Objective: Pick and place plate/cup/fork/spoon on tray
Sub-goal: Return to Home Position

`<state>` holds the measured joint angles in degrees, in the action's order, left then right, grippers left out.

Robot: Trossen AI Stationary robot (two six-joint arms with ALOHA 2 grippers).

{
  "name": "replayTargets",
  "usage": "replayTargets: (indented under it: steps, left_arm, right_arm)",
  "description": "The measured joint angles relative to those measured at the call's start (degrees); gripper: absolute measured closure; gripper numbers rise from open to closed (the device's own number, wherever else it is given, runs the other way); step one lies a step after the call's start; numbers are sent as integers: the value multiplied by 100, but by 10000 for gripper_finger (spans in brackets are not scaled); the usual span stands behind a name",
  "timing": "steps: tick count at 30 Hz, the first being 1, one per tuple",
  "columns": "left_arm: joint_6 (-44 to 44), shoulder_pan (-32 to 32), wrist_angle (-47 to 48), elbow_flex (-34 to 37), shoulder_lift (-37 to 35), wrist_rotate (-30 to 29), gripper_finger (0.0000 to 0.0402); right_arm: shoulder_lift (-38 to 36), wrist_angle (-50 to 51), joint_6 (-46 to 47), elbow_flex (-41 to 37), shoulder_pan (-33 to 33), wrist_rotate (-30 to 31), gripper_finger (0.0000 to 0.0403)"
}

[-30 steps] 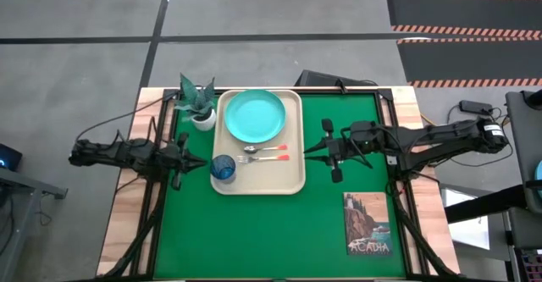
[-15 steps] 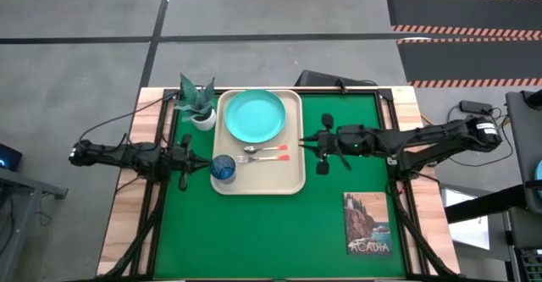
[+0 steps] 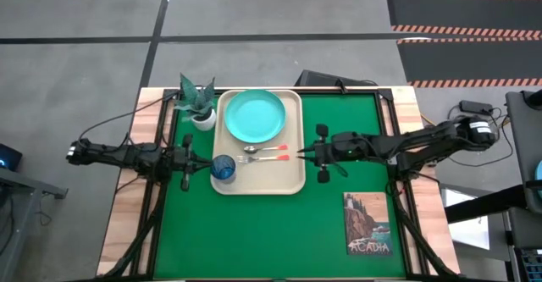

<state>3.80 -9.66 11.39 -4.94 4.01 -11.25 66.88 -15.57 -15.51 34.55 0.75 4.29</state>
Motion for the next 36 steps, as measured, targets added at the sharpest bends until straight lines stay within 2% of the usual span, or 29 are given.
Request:
replayTargets:
  steps: [4, 11, 24, 32, 34, 36]
  left_arm:
    - [123, 1, -43, 10, 60, -2, 401]
    - [116, -2, -98, 38, 164, 0, 401]
    - [113, -2, -91, 41, 478, 0, 401]
    - [113, -2, -90, 44, 658, 2, 401]
    - [111, 0, -108, 48, 707, 7, 401]
    - [110, 0, -202, 65, 764, 8, 401]
  right_arm:
    - [-593, -61, -54, -482, 4, 7, 340]
    - [-1831, -793, -294, -1611, 15, 20, 340]
    - [-5010, -916, -213, -3294, 39, 32, 339]
    - [-6691, 482, -104, -3342, 37, 246, 339]
    - [-6681, 811, -31, -3370, 39, 359, 339]
    - [-6643, 687, 7, -3342, 42, 379, 339]
